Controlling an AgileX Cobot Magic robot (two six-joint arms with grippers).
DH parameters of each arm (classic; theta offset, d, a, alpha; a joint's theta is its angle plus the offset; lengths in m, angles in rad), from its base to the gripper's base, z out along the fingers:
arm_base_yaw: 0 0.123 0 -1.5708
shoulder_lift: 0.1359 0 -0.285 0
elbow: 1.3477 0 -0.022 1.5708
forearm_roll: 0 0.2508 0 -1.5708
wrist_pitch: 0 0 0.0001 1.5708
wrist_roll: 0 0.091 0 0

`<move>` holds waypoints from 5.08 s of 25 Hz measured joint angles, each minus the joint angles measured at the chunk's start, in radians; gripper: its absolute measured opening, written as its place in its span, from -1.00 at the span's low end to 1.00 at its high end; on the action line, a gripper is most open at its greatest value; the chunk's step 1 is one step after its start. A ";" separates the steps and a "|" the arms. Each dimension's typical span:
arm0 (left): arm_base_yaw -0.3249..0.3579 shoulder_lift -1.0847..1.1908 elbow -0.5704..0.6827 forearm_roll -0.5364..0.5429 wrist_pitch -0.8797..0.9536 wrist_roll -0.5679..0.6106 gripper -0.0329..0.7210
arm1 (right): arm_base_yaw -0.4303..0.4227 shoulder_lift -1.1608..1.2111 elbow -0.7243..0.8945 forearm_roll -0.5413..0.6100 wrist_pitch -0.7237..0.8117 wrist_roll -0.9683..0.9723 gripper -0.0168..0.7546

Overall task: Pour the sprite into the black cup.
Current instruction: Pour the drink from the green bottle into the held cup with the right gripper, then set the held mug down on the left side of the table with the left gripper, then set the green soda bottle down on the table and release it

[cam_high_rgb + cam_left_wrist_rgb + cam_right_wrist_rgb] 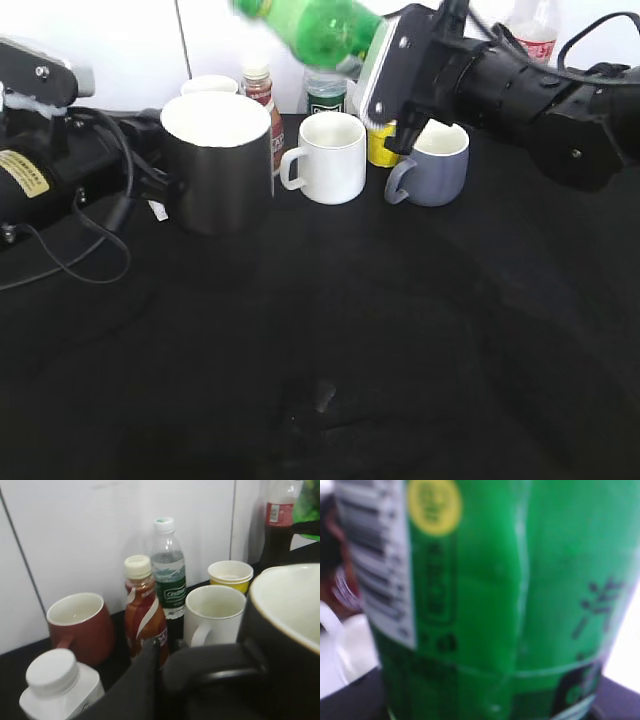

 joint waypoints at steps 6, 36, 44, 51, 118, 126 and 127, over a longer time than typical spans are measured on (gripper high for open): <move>0.001 0.070 0.000 0.071 -0.095 0.000 -0.78 | 0.000 0.000 0.000 0.029 -0.015 -0.301 0.11; 0.001 0.070 0.000 0.077 -0.210 0.000 -0.78 | 0.000 0.000 0.000 0.117 -0.155 -0.602 0.10; 0.001 0.072 0.000 0.079 -0.209 0.000 -0.78 | 0.000 0.000 0.000 0.118 -0.158 -0.614 0.10; 0.001 0.076 0.000 0.081 -0.205 0.000 -0.78 | 0.000 0.000 0.000 0.119 -0.159 -0.621 0.10; 0.464 0.887 -0.782 0.039 -0.221 -0.134 -0.71 | 0.000 0.000 0.000 0.184 -0.173 0.603 0.09; 0.464 0.812 -0.606 0.032 -0.338 -0.129 -0.04 | 0.000 0.000 0.000 0.242 -0.151 0.655 0.09; 0.464 0.792 -0.567 0.032 -0.353 -0.128 -0.03 | 0.000 0.000 0.000 0.285 -0.151 0.658 0.09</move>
